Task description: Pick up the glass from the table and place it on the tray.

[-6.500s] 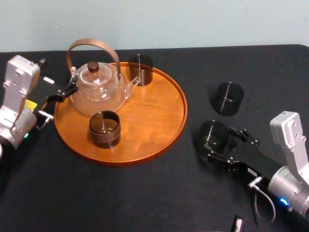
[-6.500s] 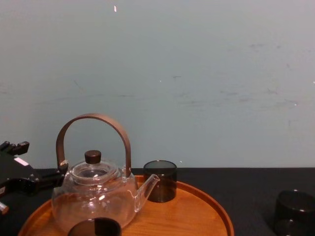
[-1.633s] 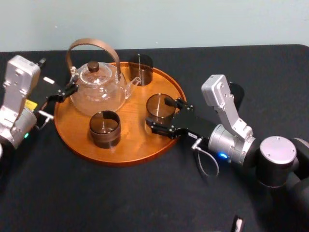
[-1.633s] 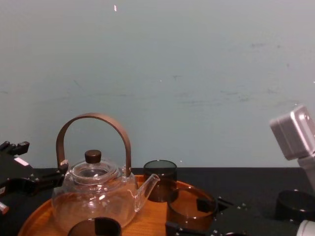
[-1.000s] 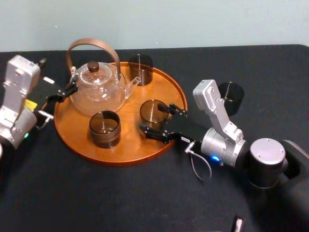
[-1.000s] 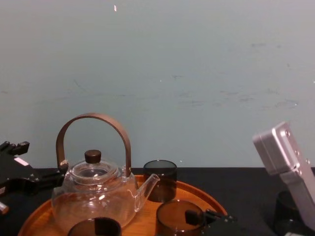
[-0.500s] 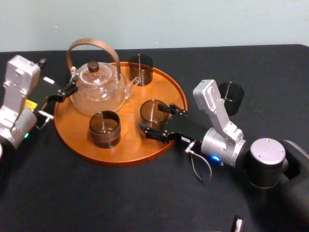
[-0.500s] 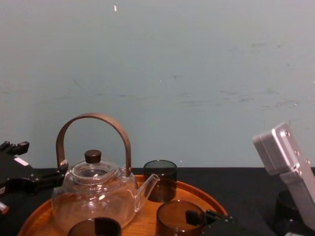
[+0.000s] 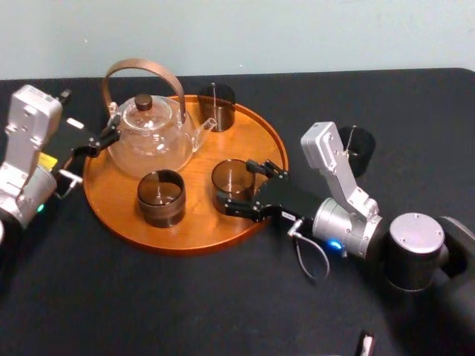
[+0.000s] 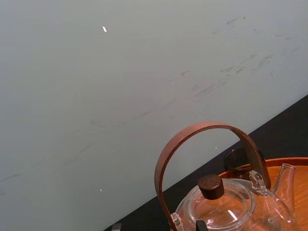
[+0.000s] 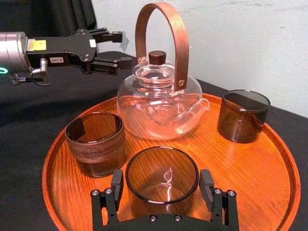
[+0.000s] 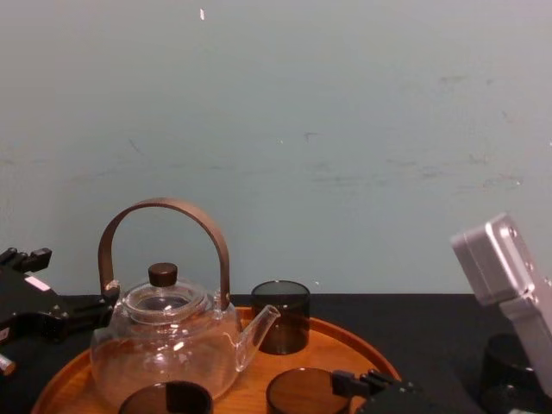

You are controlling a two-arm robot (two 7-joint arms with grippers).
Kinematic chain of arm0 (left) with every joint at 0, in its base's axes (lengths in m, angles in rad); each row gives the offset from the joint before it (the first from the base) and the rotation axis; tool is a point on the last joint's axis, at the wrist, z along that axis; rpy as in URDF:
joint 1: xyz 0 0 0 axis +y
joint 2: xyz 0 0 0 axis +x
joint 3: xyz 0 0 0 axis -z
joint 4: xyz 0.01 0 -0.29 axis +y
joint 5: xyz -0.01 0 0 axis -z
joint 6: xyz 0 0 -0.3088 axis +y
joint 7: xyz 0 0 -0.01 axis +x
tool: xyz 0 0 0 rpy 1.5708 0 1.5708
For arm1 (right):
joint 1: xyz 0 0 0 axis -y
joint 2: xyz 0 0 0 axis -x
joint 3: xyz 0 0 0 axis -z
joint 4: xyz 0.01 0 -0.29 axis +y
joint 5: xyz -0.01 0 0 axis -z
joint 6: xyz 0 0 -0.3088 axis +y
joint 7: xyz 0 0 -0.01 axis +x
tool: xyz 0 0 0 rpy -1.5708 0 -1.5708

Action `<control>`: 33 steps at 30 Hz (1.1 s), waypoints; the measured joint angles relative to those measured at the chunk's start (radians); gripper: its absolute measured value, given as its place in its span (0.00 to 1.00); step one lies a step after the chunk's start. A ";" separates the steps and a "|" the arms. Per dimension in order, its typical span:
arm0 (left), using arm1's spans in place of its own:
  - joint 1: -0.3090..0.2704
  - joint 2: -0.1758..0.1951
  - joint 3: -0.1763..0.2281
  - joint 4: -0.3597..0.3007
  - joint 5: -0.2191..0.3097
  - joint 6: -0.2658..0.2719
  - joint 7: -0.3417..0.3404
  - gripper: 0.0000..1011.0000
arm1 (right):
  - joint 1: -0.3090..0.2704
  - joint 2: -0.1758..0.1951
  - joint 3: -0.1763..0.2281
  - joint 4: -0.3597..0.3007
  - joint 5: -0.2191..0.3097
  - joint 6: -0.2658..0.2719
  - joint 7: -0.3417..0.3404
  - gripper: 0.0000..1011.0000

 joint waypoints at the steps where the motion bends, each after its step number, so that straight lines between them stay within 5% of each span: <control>1: 0.000 0.000 0.000 0.000 0.000 0.000 0.000 0.99 | -0.008 0.008 0.000 -0.017 0.001 0.014 -0.005 0.99; 16: 0.000 0.000 0.000 0.000 0.000 0.000 0.000 0.99 | -0.130 0.097 0.036 -0.206 0.002 0.087 -0.076 0.99; 26: 0.000 0.000 0.000 0.000 0.000 0.000 0.000 0.99 | -0.266 0.149 0.150 -0.325 0.012 0.075 -0.165 0.99; 33: 0.000 0.000 0.000 0.000 0.000 0.000 0.000 0.99 | -0.323 0.158 0.240 -0.334 0.037 0.059 -0.207 0.99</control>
